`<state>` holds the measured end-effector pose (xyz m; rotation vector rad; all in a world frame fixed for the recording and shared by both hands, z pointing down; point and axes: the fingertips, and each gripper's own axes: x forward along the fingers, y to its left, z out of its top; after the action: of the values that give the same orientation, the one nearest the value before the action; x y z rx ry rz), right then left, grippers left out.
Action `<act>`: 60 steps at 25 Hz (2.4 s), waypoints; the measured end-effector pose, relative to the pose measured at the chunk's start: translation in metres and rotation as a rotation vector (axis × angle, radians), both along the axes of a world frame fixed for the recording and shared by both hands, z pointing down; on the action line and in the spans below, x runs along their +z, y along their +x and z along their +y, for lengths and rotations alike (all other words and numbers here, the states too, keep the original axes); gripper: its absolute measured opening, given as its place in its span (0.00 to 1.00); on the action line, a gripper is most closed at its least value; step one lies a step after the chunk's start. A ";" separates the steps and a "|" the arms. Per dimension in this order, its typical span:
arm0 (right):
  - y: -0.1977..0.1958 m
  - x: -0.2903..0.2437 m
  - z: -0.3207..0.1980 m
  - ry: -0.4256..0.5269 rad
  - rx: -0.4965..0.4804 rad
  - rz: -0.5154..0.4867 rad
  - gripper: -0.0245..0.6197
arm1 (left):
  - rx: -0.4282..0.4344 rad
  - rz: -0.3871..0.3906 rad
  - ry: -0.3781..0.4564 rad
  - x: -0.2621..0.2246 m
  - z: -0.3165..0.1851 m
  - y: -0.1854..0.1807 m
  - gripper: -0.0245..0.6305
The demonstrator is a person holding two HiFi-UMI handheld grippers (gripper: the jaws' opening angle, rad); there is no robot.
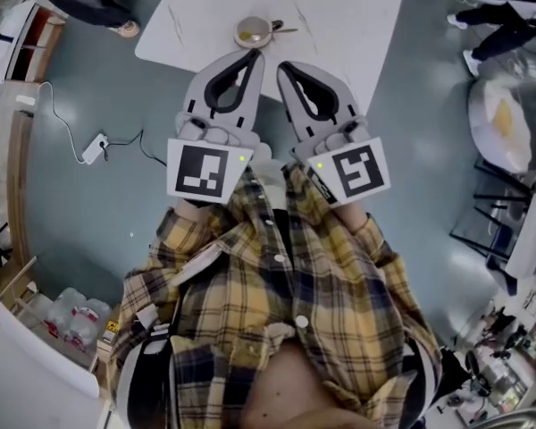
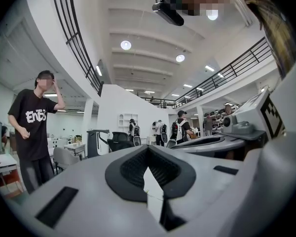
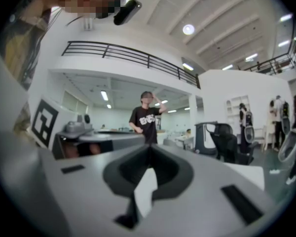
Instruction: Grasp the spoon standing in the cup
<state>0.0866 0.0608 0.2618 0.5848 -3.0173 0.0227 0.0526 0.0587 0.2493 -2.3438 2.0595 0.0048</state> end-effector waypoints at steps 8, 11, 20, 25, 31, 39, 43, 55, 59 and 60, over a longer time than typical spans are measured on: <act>-0.005 0.012 -0.033 -0.031 0.007 0.009 0.09 | -0.011 0.003 -0.038 0.014 -0.031 -0.013 0.06; -0.016 0.014 -0.046 -0.039 0.022 0.014 0.09 | 0.002 0.000 -0.037 0.014 -0.044 -0.027 0.06; -0.058 0.021 -0.113 -0.062 0.142 0.004 0.09 | 0.113 -0.018 -0.032 0.011 -0.115 -0.073 0.06; -0.097 0.032 -0.147 -0.071 0.209 0.010 0.09 | 0.182 -0.016 -0.044 0.023 -0.153 -0.114 0.06; -0.098 0.027 -0.181 -0.095 0.300 0.020 0.09 | 0.287 -0.007 -0.068 0.019 -0.193 -0.111 0.06; -0.106 0.037 -0.200 -0.122 0.398 0.025 0.09 | 0.397 -0.005 -0.086 0.029 -0.217 -0.117 0.06; -0.104 0.046 -0.207 -0.139 0.449 0.020 0.09 | 0.441 -0.004 -0.105 0.039 -0.225 -0.118 0.06; -0.098 0.034 -0.216 -0.139 0.439 0.035 0.09 | 0.431 0.020 -0.117 0.031 -0.231 -0.112 0.06; -0.091 0.049 -0.223 -0.146 0.435 0.043 0.09 | 0.429 0.020 -0.114 0.044 -0.239 -0.105 0.06; -0.089 0.052 -0.223 -0.149 0.436 0.046 0.09 | 0.430 0.022 -0.116 0.047 -0.240 -0.104 0.06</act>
<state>-0.0026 -0.1625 0.3142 1.1898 -2.7492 0.2498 -0.0511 -0.1810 0.2967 -2.8183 1.5592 -0.0843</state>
